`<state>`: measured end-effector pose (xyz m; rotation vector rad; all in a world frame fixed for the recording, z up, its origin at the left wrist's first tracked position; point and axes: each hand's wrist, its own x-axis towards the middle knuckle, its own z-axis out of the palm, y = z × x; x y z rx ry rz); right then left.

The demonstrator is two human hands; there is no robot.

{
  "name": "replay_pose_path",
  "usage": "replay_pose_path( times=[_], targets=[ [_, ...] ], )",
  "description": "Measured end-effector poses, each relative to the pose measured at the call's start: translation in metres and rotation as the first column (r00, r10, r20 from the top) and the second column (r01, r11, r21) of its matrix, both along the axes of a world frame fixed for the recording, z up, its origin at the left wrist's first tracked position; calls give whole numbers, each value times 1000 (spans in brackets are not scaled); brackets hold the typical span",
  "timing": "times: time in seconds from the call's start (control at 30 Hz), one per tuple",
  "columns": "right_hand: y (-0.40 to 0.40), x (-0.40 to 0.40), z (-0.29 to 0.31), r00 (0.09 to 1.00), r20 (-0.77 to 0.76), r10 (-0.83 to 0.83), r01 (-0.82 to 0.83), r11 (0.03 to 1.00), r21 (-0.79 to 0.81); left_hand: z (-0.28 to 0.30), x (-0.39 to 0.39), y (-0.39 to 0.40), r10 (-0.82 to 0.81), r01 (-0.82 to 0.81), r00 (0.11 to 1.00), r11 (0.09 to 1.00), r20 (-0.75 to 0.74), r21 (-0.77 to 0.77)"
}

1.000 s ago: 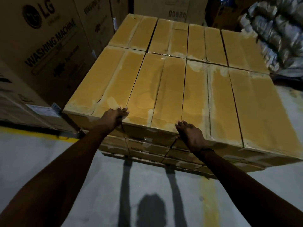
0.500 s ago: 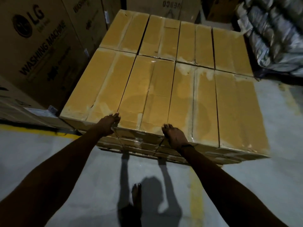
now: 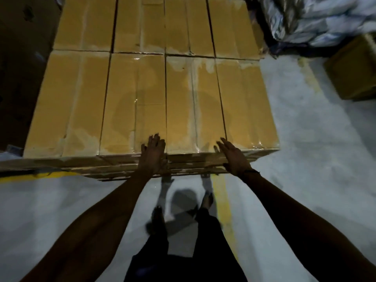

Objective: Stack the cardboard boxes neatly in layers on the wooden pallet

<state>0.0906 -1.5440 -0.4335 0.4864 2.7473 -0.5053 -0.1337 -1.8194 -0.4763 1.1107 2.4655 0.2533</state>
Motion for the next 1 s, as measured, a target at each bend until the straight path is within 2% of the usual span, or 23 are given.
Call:
replay_pose_path(
  times=[0.13, 0.23, 0.3, 0.37, 0.4, 0.47, 0.53, 0.57, 0.63, 0.67, 0.73, 0.83, 0.9, 1.0],
  targets=[
    [47, 16, 1, 997, -2, -77, 77, 997, 22, 5, 24, 65, -46, 45, 999, 997, 27, 62],
    [79, 11, -10, 999, -16, -30, 30, 999, -20, -3, 45, 110, -99, 96, 995, 992, 33, 75],
    [100, 7, -26, 1000, 7, -4, 4, 999, -50, -9, 67, 138, -123, 111, 986, 988, 112, 112],
    [120, 8, -51, 997, -7, 72, -72, 997, -25, -14, 89, 163, -125, 105, 984, 983, 128, 153],
    [127, 12, -63, 995, -14, 97, -97, 995, 16, -14, 97, 174, -123, 108, 985, 986, 119, 127],
    [133, 13, -72, 998, -5, 59, -59, 998, -27, -22, 114, 190, -96, 92, 989, 995, 110, 37],
    [133, 11, -65, 997, -34, 63, -64, 997, -46, -25, 124, 200, -18, 9, 990, 998, 142, 62],
    [132, 12, -60, 990, -93, 102, -106, 993, -48, -27, 126, 204, 30, -45, 988, 994, 149, 100],
    [134, 11, -60, 974, -178, 143, -158, 985, -71, -24, 126, 212, 79, -87, 984, 995, 157, 47],
    [136, 8, -58, 972, -161, 172, -186, 979, -78, -21, 125, 216, 82, -79, 986, 997, 145, -24],
    [143, 7, -66, 956, -155, 249, -250, 968, 11, -16, 124, 226, 104, -92, 988, 989, 110, -112],
    [143, 3, -47, 937, -68, 342, -340, 939, 44, -19, 131, 232, 142, -136, 990, 981, 28, -138],
    [137, -6, -39, 943, -84, 322, -321, 947, 17, -16, 134, 230, 149, -147, 989, 977, 0, -156],
    [142, -13, -44, 945, 51, 324, -325, 946, 11, -4, 141, 238, 183, -189, 982, 965, -52, -181]
  ],
)
